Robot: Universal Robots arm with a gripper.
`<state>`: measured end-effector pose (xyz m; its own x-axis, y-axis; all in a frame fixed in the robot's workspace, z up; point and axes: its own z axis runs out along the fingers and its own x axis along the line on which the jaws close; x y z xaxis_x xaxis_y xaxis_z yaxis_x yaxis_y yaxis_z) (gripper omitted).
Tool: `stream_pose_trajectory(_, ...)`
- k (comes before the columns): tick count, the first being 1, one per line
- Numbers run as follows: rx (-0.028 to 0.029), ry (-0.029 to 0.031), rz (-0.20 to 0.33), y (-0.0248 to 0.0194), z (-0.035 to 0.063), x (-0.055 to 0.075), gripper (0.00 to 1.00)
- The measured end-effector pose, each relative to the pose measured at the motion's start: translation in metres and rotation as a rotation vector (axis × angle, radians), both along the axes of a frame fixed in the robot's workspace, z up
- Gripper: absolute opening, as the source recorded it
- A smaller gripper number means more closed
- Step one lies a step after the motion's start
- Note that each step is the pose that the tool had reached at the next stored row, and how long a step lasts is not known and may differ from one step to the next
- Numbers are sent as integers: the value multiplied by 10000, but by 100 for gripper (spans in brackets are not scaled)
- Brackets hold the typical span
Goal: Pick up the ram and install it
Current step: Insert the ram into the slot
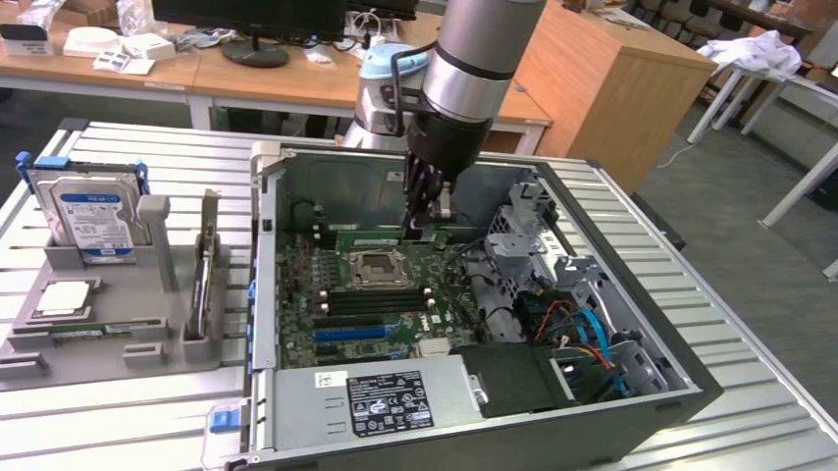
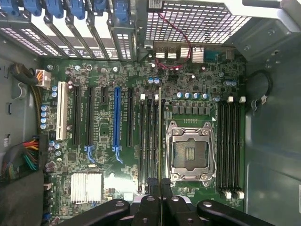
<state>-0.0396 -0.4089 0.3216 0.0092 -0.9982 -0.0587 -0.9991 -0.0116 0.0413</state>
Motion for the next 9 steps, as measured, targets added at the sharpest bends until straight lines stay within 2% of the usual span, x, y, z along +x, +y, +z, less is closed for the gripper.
stream_pose_trajectory(9,0,0,-1,0,-112,0,12)
